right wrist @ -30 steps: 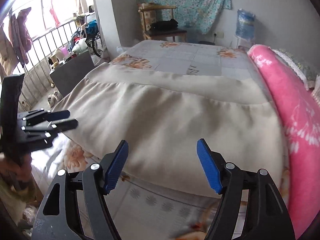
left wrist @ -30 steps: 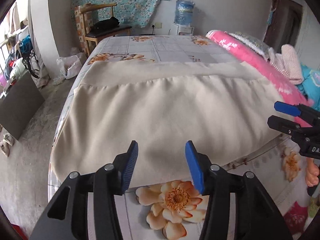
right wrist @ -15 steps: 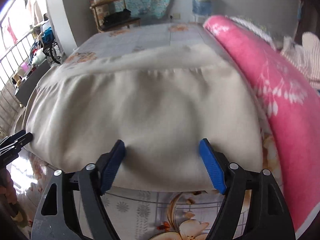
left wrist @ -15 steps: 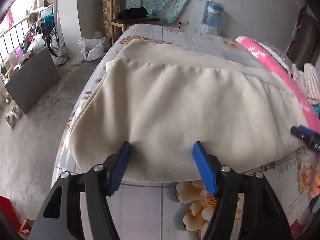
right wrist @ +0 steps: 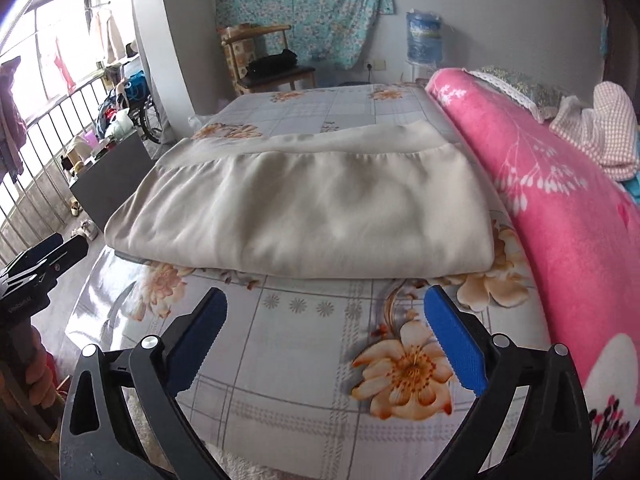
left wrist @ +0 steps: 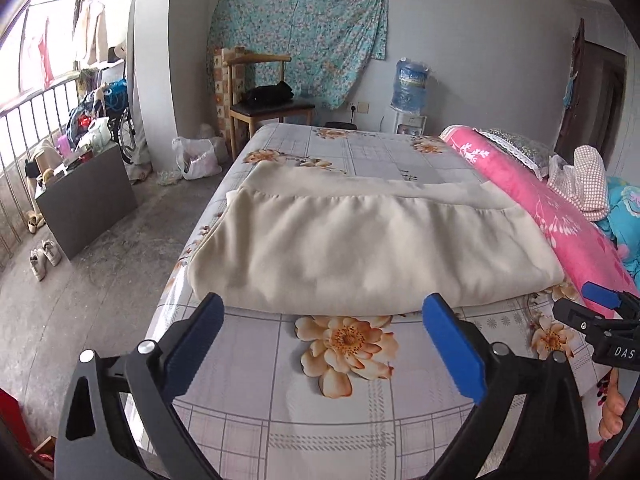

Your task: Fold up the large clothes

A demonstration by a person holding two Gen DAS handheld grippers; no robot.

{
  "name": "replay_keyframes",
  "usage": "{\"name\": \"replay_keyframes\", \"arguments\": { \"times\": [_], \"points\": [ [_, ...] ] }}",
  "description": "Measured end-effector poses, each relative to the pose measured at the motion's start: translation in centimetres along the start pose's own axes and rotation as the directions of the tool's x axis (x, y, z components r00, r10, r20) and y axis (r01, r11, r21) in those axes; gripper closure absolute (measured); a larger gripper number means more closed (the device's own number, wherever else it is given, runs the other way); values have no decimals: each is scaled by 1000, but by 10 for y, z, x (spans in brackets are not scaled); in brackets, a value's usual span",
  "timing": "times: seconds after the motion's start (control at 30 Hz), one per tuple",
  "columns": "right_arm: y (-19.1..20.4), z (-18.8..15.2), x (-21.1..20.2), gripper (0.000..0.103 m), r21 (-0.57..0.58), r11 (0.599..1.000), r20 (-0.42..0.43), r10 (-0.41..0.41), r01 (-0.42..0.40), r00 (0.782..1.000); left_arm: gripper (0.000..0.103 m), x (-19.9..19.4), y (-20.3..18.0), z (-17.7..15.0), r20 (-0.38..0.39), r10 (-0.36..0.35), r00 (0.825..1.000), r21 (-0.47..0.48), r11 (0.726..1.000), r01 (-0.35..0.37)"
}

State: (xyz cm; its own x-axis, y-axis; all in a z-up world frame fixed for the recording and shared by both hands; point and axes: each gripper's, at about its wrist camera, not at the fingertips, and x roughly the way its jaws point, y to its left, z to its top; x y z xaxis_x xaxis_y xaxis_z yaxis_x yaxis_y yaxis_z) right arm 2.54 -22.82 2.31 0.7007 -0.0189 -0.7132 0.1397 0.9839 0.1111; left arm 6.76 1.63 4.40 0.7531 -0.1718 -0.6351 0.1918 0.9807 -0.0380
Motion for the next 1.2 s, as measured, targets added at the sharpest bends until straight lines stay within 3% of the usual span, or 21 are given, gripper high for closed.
{"name": "replay_keyframes", "arguments": {
  "times": [0.17,0.3,0.37,0.57,1.2],
  "points": [
    [14,-4,-27,8,2,995,107,-98,99,989,5,-23,-22,-4,19,20,1000,39,999,-21],
    [23,-4,-44,8,-22,992,170,-120,125,978,5,-35,-39,-4,51,141,989,71,987,-144],
    [26,-6,-50,8,-36,989,191,-137,146,972,5,-38,-44,-4,42,148,988,95,984,-151],
    [28,-9,-53,8,-10,994,163,-104,107,981,5,-36,-58,-10,9,170,985,113,979,-170],
    [30,-18,-36,8,-5,996,83,-94,94,992,5,-23,-59,-17,-105,120,987,42,992,-116]
  ]
}}
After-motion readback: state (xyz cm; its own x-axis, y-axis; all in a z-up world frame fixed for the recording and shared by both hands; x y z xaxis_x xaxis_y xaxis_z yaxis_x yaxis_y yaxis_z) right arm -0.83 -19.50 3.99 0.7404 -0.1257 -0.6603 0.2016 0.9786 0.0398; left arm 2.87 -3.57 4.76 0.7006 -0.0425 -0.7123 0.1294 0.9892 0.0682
